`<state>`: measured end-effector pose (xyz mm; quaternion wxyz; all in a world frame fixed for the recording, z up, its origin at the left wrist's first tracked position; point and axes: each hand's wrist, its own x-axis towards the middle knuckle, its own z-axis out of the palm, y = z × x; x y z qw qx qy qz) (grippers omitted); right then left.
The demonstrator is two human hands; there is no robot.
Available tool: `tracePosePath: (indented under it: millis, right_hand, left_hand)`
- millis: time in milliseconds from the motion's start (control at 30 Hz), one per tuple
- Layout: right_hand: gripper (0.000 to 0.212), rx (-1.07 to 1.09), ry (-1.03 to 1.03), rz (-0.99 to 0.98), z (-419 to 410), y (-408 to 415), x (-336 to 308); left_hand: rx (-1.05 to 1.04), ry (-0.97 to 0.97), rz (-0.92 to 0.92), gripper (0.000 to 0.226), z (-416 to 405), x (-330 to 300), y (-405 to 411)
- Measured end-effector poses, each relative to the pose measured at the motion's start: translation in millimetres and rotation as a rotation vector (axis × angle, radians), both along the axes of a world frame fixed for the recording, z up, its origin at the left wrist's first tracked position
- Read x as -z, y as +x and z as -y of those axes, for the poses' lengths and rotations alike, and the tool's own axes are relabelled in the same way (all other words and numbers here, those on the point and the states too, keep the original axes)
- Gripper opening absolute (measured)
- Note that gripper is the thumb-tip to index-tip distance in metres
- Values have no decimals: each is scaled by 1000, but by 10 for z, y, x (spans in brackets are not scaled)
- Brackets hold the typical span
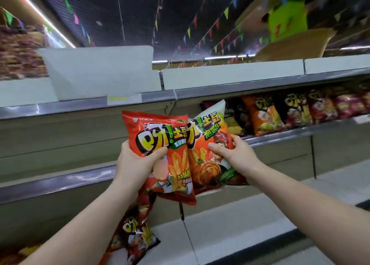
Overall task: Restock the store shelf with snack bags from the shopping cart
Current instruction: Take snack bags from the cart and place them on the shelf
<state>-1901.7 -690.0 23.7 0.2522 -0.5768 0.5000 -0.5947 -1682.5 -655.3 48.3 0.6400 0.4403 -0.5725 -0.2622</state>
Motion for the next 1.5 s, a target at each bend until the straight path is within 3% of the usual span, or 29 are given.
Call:
tracePosePath:
  millis: [133,333,433,567,700,833,1000,1167,1333,1500]
  right_hand:
    - [71,18,48,60,5,-308,-2]
    - [53,2,87,174,264,-891,-191]
    - [55,-31,118,196,514,-1191,-310]
    - [35,-109,160,217,916,-1488,-456]
    - [42,-178,201,206,1383,-1693,-577]
    - [51,-232,230,185,1789,-1775,-665]
    - [87,-275,189,90,2172,-1767,-631]
    - [47,-246,130,86,2343,-1784,-562]
    - [54,-230,94,66,2293,-1780,-495]
    - [73,54,-55,-216,2185,-1774,-458]
  left_hand:
    - [77,57,-19,59,110,36,-188]
    - [160,69,-36,29,291,-50,-600]
    - [183,91,-39,30,458,-103,-834]
    - [180,116,-72,33,737,-172,-1168]
    - [147,124,-105,20,1025,-256,-1515]
    - [103,151,-113,25,1231,-332,-1751]
    - [90,197,-160,23,1393,-362,-1884]
    - [80,185,-170,24,1510,-392,-1903]
    - [88,183,-185,20,1630,-410,-1887]
    - [114,199,-186,22,1713,-420,-1839]
